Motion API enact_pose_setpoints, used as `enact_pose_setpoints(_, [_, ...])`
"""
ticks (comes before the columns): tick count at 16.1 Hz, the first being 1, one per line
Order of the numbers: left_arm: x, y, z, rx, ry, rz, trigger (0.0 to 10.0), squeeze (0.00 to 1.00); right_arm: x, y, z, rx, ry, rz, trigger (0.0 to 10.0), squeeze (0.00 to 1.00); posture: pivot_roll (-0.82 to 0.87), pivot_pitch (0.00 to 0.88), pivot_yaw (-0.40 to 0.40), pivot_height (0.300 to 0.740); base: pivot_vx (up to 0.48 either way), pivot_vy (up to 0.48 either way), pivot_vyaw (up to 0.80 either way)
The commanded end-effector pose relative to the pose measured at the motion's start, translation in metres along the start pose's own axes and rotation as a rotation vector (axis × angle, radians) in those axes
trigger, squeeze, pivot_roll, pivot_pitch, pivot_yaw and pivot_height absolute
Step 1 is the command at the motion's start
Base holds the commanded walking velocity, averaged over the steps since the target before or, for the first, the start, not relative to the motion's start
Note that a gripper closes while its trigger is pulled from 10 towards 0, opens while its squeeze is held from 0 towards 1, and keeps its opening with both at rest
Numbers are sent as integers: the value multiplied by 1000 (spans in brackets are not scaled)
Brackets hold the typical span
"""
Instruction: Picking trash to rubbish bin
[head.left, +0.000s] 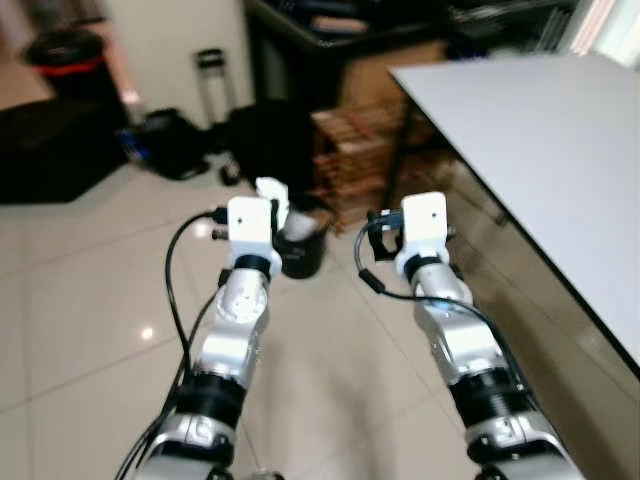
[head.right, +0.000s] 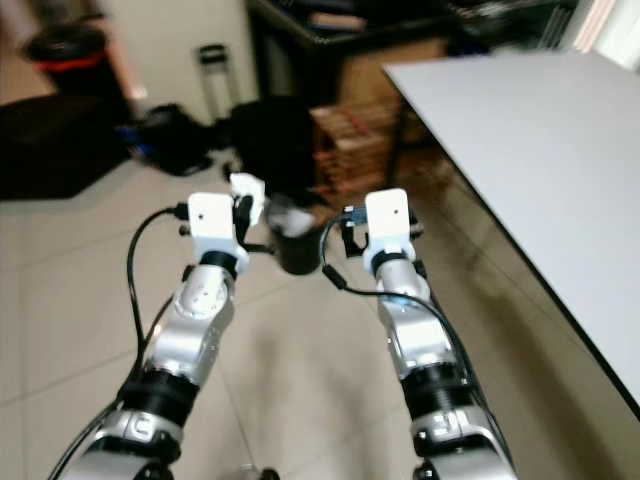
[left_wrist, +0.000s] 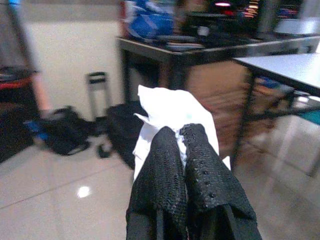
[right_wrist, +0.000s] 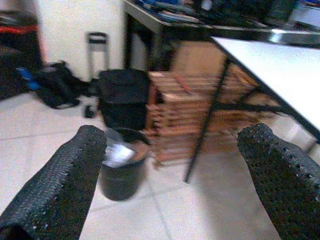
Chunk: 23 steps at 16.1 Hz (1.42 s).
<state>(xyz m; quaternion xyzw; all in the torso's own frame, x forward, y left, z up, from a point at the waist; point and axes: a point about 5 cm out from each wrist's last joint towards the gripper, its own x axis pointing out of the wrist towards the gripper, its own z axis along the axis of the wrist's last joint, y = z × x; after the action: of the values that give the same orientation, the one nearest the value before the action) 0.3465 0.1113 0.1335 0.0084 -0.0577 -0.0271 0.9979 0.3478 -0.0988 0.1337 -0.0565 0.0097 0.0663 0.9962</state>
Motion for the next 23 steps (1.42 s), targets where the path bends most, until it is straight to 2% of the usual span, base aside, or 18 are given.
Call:
enact_pose_setpoints(1, [1,-2,1,8,-3,-1,10000,0,0,1,1,-4,-9,13,10000,0,-50,76,45,740,345,0,619])
enact_pose_setpoints(14, [1,-2,0,9,6,2,10000,0,-1,1,-1,37,0,14,10000,0,-53,85,41,740,450,0,0])
enact_pose_setpoints(18, [1,-2,-1,10,10,4,10000,0,-1,4,2,32,-17,32,10000,0,-55,82,42,740,480,0,-675])
enact_pose_setpoints(23, [1,-1,-1,11,9,6,10000,0,-1,4,2,45,-25,30,10000,0,-51,80,43,740,480,0,0])
